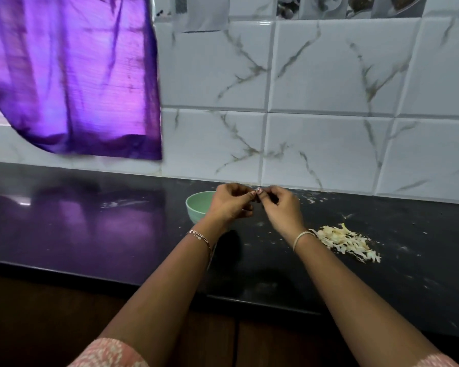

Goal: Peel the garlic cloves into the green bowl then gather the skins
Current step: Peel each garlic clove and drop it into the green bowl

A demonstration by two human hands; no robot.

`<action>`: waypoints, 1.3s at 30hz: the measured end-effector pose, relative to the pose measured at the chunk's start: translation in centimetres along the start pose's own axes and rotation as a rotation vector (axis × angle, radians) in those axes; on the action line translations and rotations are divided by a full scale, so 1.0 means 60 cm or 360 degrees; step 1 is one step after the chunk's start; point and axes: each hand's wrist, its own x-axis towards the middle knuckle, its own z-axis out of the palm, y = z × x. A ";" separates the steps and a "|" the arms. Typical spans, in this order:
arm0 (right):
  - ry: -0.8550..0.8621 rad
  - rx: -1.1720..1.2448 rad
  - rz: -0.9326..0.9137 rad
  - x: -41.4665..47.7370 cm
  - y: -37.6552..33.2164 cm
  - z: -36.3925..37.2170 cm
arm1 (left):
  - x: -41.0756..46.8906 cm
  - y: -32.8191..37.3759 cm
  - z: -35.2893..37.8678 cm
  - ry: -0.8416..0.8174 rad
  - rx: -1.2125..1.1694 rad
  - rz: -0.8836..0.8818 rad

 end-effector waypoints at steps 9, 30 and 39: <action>-0.0269 -0.0194 0.0083 0.046 -0.041 0.080 | 0.049 0.002 -0.150 0.0410 0.1003 0.0305; -0.0187 -0.0959 -0.0101 0.043 -0.016 0.070 | 0.054 -0.019 -0.147 0.0318 0.1476 0.0346; -0.0016 -0.1071 0.0001 0.022 0.048 -0.063 | 0.044 -0.004 -0.006 0.0150 0.1371 0.0576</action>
